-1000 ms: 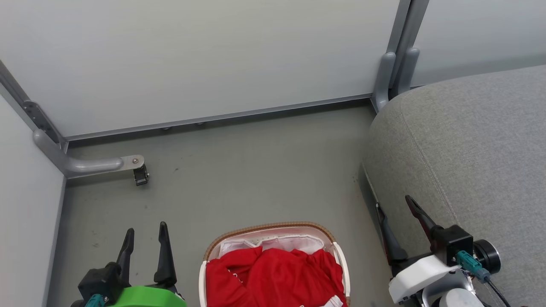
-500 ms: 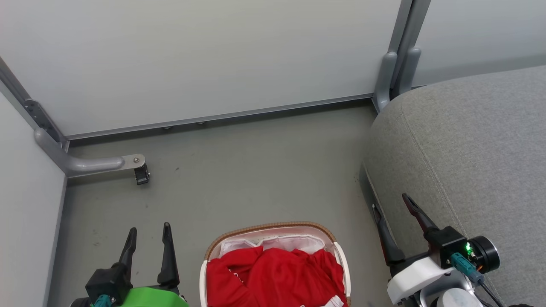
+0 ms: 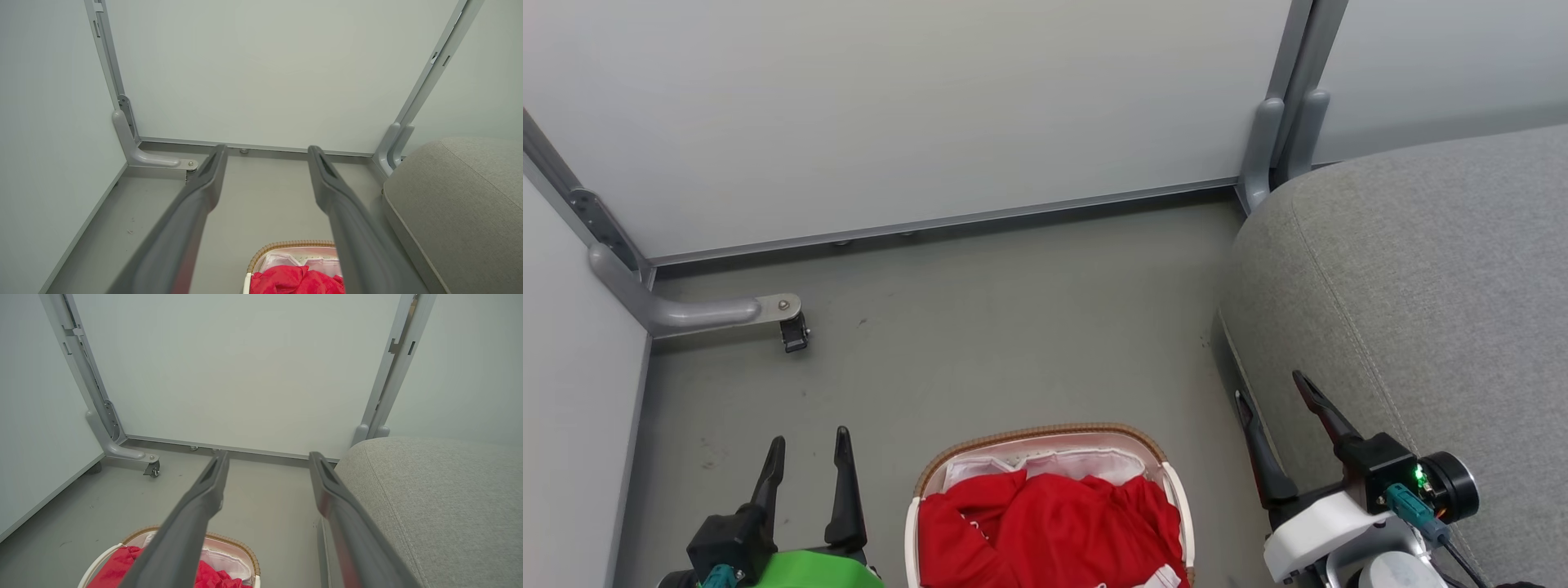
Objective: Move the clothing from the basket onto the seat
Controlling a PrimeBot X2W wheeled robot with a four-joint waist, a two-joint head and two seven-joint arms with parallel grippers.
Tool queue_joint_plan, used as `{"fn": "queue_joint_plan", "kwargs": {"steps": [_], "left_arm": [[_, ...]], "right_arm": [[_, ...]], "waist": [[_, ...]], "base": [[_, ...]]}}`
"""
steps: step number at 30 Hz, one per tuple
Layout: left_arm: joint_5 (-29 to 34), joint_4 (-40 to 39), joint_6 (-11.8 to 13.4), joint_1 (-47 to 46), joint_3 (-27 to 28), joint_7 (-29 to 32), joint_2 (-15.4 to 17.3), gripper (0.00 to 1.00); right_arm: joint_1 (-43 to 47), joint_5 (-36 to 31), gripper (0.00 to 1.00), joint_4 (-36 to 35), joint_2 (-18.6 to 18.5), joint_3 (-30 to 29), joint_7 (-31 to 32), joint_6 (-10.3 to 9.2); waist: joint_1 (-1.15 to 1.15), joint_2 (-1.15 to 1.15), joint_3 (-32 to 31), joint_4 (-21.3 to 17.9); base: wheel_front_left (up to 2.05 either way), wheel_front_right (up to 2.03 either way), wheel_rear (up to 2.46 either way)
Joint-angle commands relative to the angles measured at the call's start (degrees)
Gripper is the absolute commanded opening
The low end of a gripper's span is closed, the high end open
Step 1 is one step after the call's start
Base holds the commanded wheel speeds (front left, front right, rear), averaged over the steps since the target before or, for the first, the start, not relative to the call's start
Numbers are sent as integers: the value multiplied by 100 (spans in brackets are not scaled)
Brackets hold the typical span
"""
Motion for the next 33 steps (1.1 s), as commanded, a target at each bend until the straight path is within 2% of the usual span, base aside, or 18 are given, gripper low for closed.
{"fn": "queue_joint_plan", "kwargs": {"steps": [1,10,19,25,27,33], "left_arm": [[12,7,24,31,3,-24,38,100],[34,-26,20,-57,-73,-23,37,100],[101,254,-262,-678,-545,-15,35,100],[553,1015,-445,-1481,-1177,-15,35,100],[676,1427,-507,-2002,-1455,-16,36,100],[793,2216,-555,-2817,-1891,-15,36,100]], "right_arm": [[-38,26,100,6,-31,5,-27,0],[-124,-15,100,-91,-30,-14,-27,-1],[-484,-164,100,-357,-29,-290,-22,-1],[-785,-271,100,-565,-30,-536,-21,-1],[-974,-268,100,-722,-29,-726,-21,-2],[-1265,-180,100,-1005,-25,-1005,-21,-2]], "waist": [[0,0,10,-2],[0,0,209,-49],[0,0,1034,-99],[0,0,1749,-180],[0,0,2189,-239],[0,0,2939,-381]], "base": [[0,0,0],[0,0,0],[0,0,0],[0,0,0],[0,0,0],[0,0,0]]}}
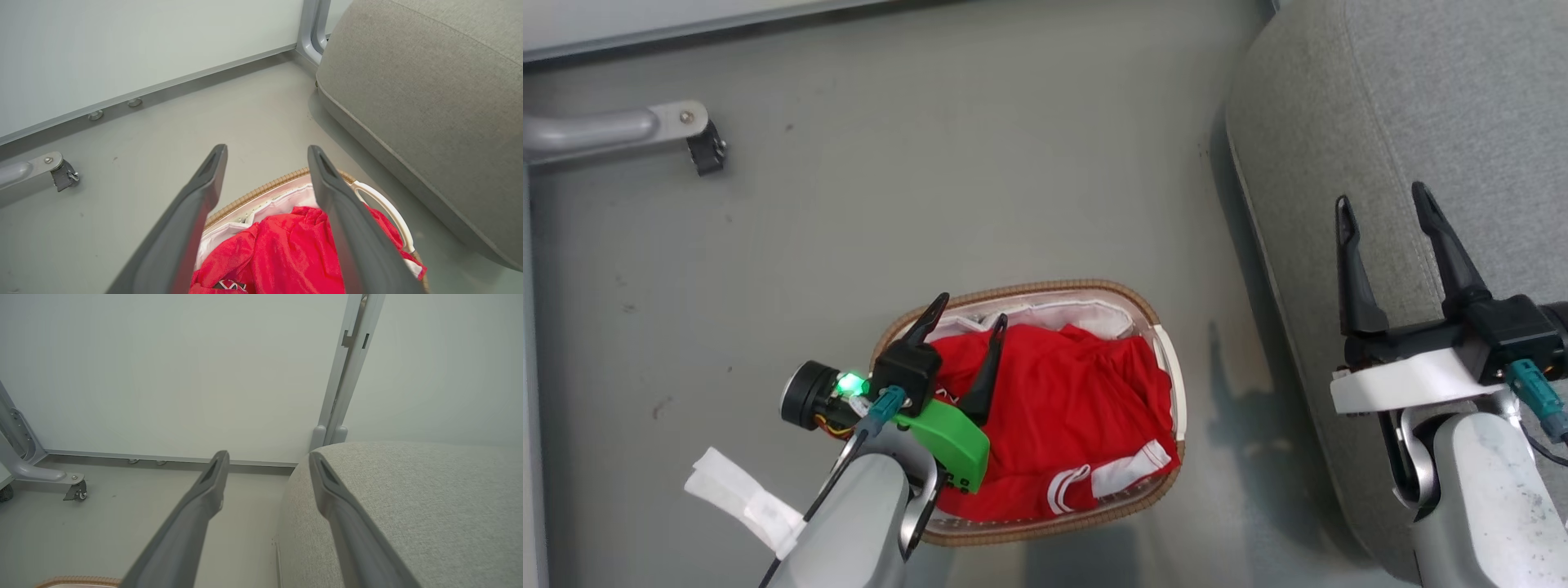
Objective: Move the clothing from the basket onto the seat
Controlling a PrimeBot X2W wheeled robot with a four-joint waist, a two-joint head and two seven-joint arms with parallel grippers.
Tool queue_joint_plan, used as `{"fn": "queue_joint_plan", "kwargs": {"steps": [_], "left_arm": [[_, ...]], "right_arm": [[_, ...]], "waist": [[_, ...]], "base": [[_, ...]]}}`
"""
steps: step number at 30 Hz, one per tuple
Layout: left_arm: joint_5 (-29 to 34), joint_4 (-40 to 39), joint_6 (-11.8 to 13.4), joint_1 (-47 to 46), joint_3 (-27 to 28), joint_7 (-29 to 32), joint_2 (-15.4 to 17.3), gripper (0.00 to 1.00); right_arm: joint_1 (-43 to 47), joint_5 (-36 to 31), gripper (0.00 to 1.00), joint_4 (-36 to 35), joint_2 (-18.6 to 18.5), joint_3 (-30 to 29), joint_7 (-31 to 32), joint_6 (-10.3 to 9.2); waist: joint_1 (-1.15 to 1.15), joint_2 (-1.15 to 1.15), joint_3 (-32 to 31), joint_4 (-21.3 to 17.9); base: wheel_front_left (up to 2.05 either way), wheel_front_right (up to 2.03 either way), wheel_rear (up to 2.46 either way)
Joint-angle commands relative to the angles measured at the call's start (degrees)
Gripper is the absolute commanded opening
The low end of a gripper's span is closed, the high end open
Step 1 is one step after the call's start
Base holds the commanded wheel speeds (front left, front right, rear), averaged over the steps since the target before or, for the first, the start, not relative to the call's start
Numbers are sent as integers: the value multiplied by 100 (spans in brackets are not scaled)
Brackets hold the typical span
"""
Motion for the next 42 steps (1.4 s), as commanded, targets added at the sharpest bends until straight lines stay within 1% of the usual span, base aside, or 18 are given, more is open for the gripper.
{"fn": "queue_joint_plan", "kwargs": {"steps": [1,5,7,8,9,15,23,31,37,42], "left_arm": [[88,177,-38,-229,-72,-3,34,100],[126,785,-38,-628,-342,-5,35,100],[48,1052,-39,-780,-547,-4,32,100],[-1,1244,-37,-919,-776,-4,33,100],[-14,1336,-37,-995,-886,-4,37,100],[-28,1746,-37,-1457,-1445,-4,34,100],[-197,1976,-38,-2151,-2111,-4,37,100],[-567,2133,-39,-2586,-2469,-4,36,100],[-817,2350,-39,-2761,-2463,-4,35,100],[-1062,2335,-39,-2844,-2555,-4,35,100]], "right_arm": [[-123,45,100,-67,-20,-33,-12,-6],[-304,145,100,-203,-18,-68,-12,-6],[-391,204,100,-286,-18,-68,-12,-6],[-468,254,100,-357,-18,-69,-12,-6],[-505,281,100,-395,-18,-67,-12,-6],[-731,396,100,-559,-18,-1,-12,-6],[-1017,540,100,-829,-17,40,-12,-6],[-1164,637,100,-939,-18,41,-12,-6],[-1219,687,100,-948,-18,2,-12,-6],[-1240,732,100,-930,-17,57,-12,-6]], "waist": [[-1,0,833,-216],[-1,0,1238,-353],[-1,0,1430,-414],[-1,0,1600,-455],[-1,0,1685,-475],[-1,0,2137,-590],[-1,0,2715,-748],[-1,0,3126,-861],[-1,0,3287,-878],[-1,0,3345,-898]], "base": [[0,0,0],[0,0,0],[0,0,0],[0,0,0],[0,0,0],[0,0,0],[0,0,0],[0,0,0],[0,0,0],[0,0,0]]}}
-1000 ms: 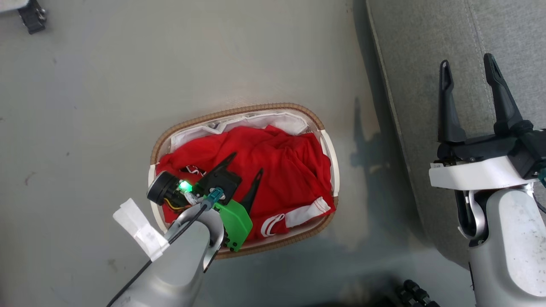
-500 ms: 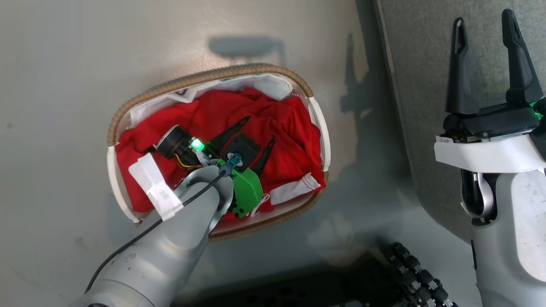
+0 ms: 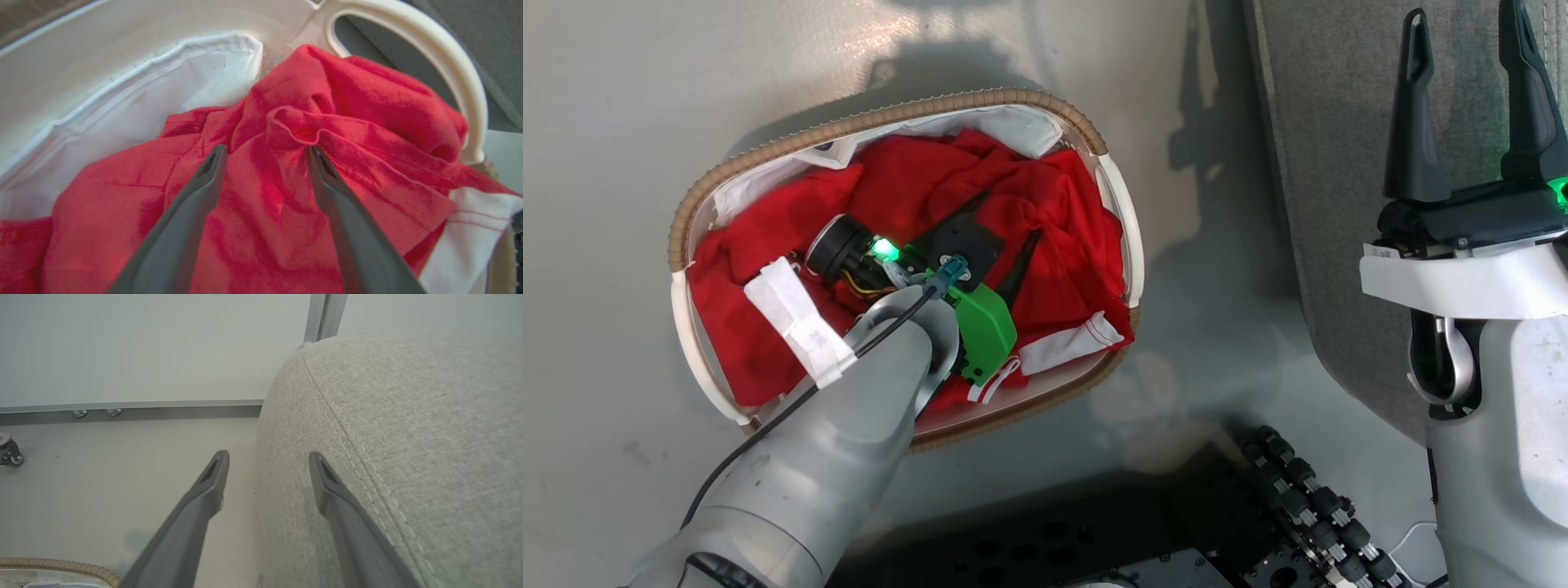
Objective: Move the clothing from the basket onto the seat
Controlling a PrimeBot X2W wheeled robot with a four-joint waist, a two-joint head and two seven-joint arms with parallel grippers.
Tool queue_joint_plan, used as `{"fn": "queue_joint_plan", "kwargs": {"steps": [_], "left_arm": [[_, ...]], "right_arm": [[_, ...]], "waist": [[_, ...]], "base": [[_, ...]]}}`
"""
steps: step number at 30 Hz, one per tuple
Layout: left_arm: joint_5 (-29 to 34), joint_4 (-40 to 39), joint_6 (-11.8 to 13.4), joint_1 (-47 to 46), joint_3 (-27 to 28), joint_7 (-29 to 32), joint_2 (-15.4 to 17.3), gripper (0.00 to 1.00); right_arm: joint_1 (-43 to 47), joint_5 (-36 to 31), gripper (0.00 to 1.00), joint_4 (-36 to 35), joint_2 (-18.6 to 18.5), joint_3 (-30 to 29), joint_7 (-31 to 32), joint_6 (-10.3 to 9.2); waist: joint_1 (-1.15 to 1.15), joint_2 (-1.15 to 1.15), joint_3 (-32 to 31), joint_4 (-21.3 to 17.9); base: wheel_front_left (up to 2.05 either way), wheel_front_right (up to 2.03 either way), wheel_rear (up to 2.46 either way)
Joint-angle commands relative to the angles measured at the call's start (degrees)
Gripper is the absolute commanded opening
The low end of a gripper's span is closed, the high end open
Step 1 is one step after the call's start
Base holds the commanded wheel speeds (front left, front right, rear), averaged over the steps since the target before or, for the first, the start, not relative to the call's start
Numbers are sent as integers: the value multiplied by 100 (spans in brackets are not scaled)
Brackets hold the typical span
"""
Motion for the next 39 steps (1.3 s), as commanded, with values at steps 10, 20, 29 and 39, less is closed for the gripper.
{"fn": "queue_joint_plan", "kwargs": {"steps": [10,20,29,39], "left_arm": [[-156,24,-13,-364,-610,1,35,100],[-522,293,-13,-718,-1231,76,35,100],[-827,319,-13,-865,-1690,199,35,14],[-1160,127,-13,-685,-2023,40,34,0]], "right_arm": [[-33,123,100,-15,-10,125,-7,-4],[-35,169,100,-28,-5,172,-5,-3],[-31,191,100,-1,4,217,0,-1],[-81,152,100,82,3,207,-2,0]], "waist": [[0,0,139,-100],[0,0,306,-192],[0,0,365,-187],[0,0,114,-15]], "base": [[0,0,0],[0,0,0],[0,0,0],[0,0,0]]}}
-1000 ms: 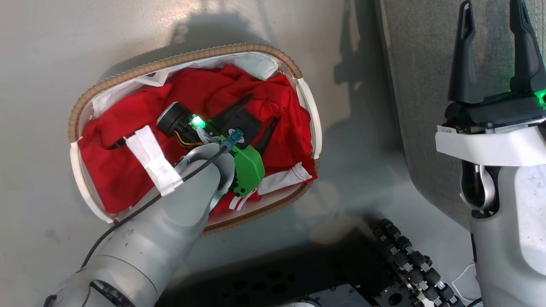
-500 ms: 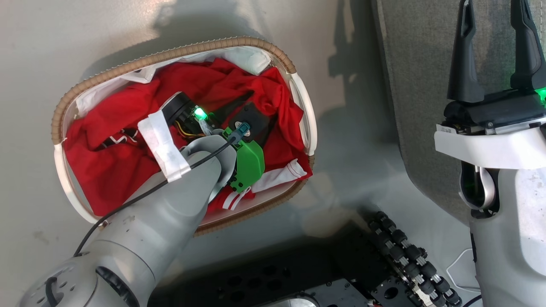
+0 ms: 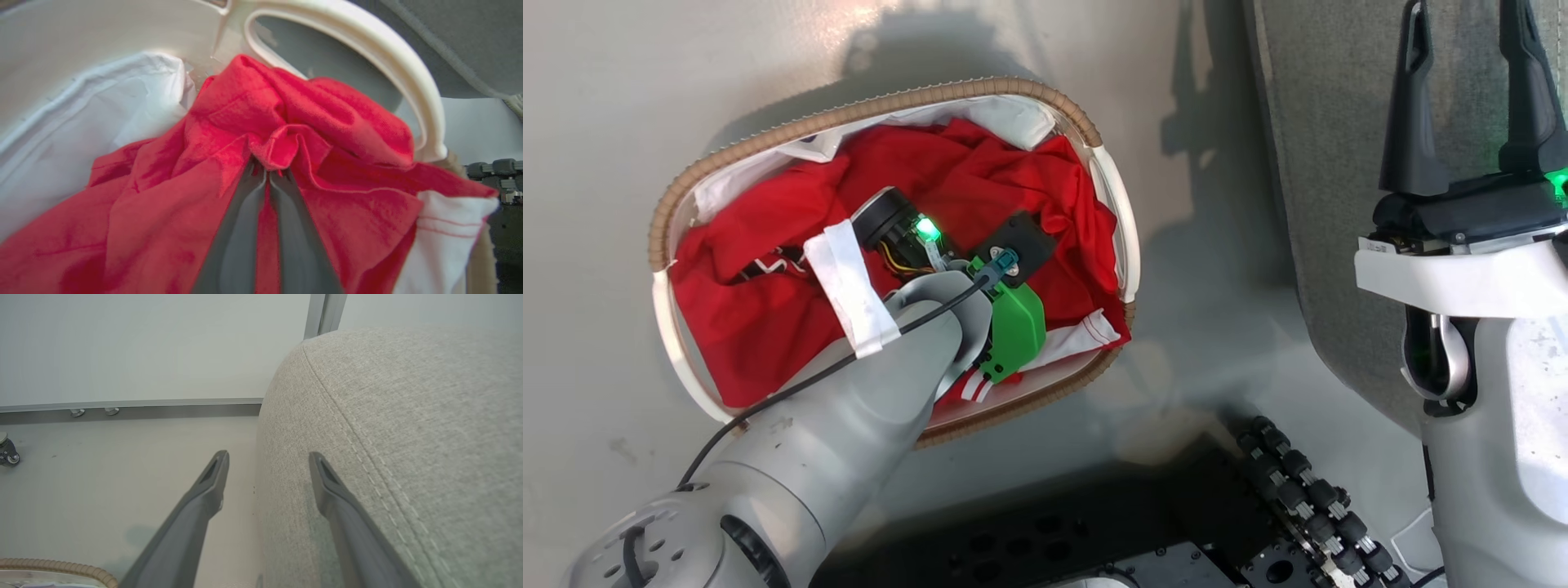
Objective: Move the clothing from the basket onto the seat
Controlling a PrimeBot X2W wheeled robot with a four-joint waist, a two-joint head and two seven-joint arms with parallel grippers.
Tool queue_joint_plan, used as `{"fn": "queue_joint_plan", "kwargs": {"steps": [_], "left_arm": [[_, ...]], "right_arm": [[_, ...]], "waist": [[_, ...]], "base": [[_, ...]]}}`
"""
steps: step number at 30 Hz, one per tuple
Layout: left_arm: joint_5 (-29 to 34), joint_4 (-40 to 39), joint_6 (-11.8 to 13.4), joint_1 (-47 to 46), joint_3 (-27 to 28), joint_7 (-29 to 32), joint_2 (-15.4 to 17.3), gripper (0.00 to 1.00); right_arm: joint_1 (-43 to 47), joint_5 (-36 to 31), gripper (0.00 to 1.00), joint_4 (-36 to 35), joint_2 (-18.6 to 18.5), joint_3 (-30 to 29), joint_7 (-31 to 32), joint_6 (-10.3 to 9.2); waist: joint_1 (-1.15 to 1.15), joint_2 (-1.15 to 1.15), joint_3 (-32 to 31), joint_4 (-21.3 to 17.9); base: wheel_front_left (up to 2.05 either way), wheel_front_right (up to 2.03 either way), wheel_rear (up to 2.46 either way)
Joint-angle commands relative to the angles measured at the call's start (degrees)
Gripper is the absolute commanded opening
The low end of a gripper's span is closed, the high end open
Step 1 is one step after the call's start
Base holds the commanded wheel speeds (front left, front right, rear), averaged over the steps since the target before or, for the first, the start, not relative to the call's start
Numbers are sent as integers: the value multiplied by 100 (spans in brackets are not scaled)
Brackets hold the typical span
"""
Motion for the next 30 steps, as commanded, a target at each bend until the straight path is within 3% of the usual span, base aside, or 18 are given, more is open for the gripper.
{"fn": "queue_joint_plan", "kwargs": {"steps": [1,11,20,30], "left_arm": [[-49,-38,-13,77,-19,-55,33,0],[100,-403,95,284,229,-98,131,0],[460,-1354,249,1027,985,-96,534,0],[943,-2361,243,2092,1808,-96,707,0]], "right_arm": [[-24,58,100,109,25,39,12,5],[71,-36,100,190,7,-41,6,2],[267,-249,100,322,7,-138,6,2],[568,-535,100,498,6,-193,6,2]], "waist": [[0,0,-115,63],[0,0,-621,222],[0,0,-1217,406],[0,0,-2101,646]], "base": [[0,0,0],[0,0,0],[0,0,0],[0,0,0]]}}
